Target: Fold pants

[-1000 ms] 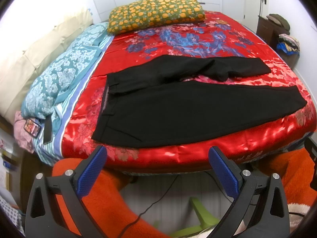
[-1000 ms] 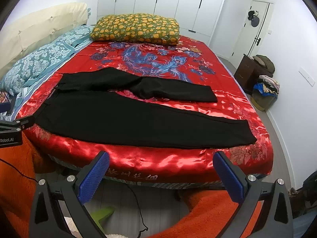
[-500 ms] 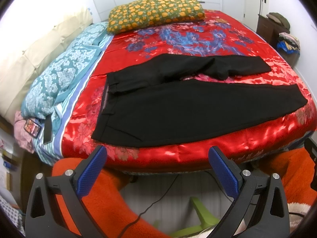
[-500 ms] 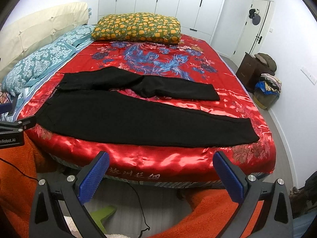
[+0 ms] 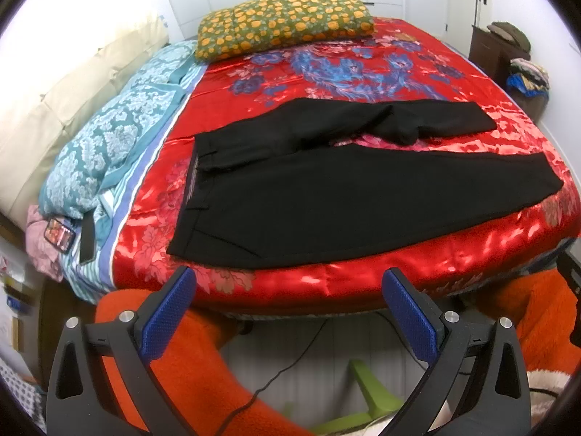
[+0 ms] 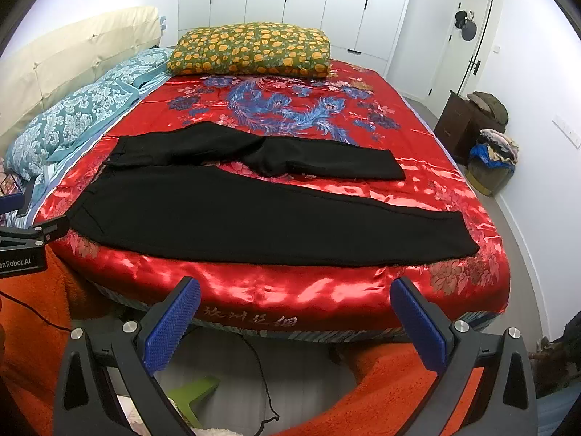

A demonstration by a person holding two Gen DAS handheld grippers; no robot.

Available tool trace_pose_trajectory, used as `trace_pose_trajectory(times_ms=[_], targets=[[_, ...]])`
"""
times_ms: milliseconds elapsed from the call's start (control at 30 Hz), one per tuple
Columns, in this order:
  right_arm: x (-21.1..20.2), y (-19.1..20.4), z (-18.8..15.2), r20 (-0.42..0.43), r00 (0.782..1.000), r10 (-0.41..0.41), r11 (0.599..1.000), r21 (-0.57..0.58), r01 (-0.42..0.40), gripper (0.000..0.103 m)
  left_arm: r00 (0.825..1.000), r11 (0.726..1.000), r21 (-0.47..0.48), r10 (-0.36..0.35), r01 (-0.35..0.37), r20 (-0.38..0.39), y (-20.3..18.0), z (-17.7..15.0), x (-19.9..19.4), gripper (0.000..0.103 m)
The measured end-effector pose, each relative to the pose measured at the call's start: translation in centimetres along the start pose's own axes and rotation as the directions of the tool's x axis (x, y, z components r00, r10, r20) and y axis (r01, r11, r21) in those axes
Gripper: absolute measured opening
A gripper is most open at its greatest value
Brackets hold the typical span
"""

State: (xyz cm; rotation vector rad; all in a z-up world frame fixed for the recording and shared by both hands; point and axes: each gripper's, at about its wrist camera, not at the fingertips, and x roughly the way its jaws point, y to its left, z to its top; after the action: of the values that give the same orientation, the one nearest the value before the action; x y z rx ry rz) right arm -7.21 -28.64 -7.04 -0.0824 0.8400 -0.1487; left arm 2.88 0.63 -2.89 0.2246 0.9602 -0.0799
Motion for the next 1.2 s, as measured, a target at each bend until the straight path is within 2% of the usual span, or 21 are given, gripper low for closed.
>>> trace_pose_trajectory(times_ms=[133, 433, 600, 667, 733, 800, 900, 933, 967, 1067, 1167, 1200], targets=[[-0.1, 0.1, -0.1, 0.007, 1.000, 0.016, 1.000, 0.007, -0.016, 0.103, 1.000, 1.000, -0.001, 0.003, -0.003, -0.014, -0.1, 0.0, 0.3, 0.102], [-0.8, -0.7, 0.1, 0.095, 0.986, 0.138, 0.989, 0.049, -0.143, 0.103, 0.999, 1.000, 0.019, 0.011, -0.010, -0.033, -0.6, 0.6, 1.4, 0.102], [1.8, -1.9, 1.1, 0.073, 0.963, 0.260, 0.962, 0.063, -0.265, 0.103, 1.000, 0.999, 0.027, 0.017, -0.017, 0.023, -0.3, 3.9, 2.4, 0.102], [3.6, -3.6, 2.7, 0.075, 0.952, 0.297, 0.952, 0.052, -0.301, 0.103, 0.999, 1.000, 0.008, 0.013, -0.013, 0.051, 0.1, 5.8, 2.6, 0.102], [4.9, -5.9, 4.9, 0.116, 0.946, 0.302, 0.950, 0.041, -0.308, 0.103, 0.997, 1.000, -0.023, 0.005, -0.004, 0.075, 0.6, 7.5, 2.9, 0.102], [7.4, -9.6, 8.3, 0.177, 0.942, 0.285, 0.956, 0.024, -0.294, 0.103, 0.996, 0.998, -0.063, -0.004, 0.009, 0.087, 1.1, 9.0, 3.6, 0.102], [12.9, -14.9, 12.9, 0.185, 0.941, 0.282, 0.955, 0.046, -0.295, 0.103, 0.998, 0.994, -0.103, -0.015, 0.022, 0.065, 1.1, 9.7, 5.3, 0.102], [15.6, -17.1, 14.6, 0.169, 0.947, 0.272, 0.956, 0.067, -0.287, 0.103, 0.998, 0.994, -0.110, -0.018, 0.023, 0.052, 1.0, 9.6, 6.0, 0.102], [18.9, -19.5, 16.5, 0.140, 0.960, 0.243, 0.961, 0.095, -0.258, 0.103, 0.999, 0.993, -0.114, -0.020, 0.023, 0.034, 0.9, 9.4, 6.8, 0.102], [28.2, -24.7, 20.8, 0.025, 0.976, 0.218, 0.965, 0.144, -0.220, 0.103, 0.999, 0.994, -0.111, -0.012, 0.007, -0.043, 0.0, 8.8, 9.7, 0.102], [37.1, -28.2, 23.7, -0.113, 0.959, 0.259, 0.953, 0.191, -0.235, 0.097, 0.993, 0.994, -0.111, 0.005, -0.019, -0.122, -0.8, 8.9, 12.5, 0.102], [39.2, -28.8, 24.3, -0.141, 0.953, 0.268, 0.950, 0.201, -0.237, 0.091, 0.990, 0.994, -0.107, 0.011, -0.026, -0.143, -1.1, 9.1, 13.3, 0.102]])
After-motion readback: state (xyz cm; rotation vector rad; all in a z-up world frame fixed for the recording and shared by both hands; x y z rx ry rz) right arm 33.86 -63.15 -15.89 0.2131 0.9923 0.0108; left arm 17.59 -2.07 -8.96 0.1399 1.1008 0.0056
